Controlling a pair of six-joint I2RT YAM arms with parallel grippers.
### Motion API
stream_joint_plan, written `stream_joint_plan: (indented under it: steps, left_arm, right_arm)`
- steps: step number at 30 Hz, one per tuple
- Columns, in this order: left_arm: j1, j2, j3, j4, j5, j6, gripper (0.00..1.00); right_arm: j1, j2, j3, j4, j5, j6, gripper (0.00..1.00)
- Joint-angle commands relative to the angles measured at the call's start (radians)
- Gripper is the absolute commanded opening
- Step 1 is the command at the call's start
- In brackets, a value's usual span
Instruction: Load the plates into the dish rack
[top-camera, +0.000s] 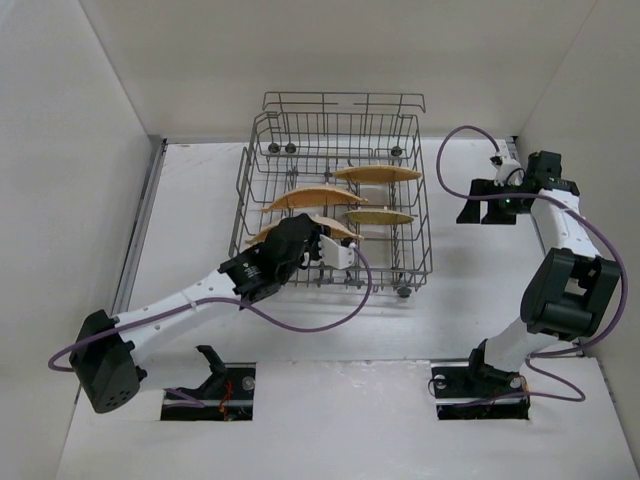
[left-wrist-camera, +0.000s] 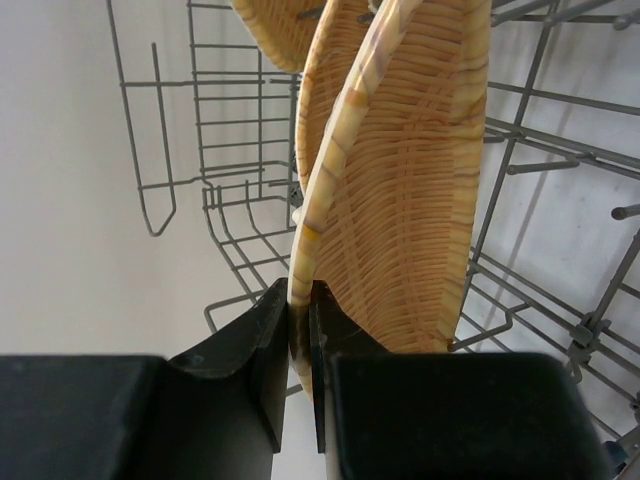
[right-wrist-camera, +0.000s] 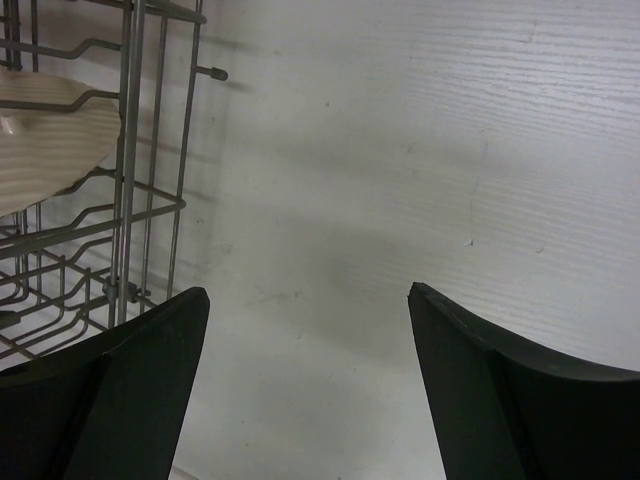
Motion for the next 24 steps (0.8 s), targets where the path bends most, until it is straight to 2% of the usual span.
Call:
stream_joint_plan:
  steps: [1,15,24]
  left_arm:
    - [0.019,-0.024,-0.004,0.113,0.042,0.047,0.00]
    - [0.071,0.061,-0.021,0.185,0.145,0.066,0.00]
    - [0.076,0.105,-0.048,0.219,0.160,0.034,0.00]
  right_arm:
    - [-0.006,-0.035,0.002,0.039,-0.024,-0.006,0.86]
    - [-0.023,-0.020,0.016,0.033,-0.021,-0.006,0.86]
    - [-0.058,-0.025,0.013,0.017,-0.019,-0.028,0.86]
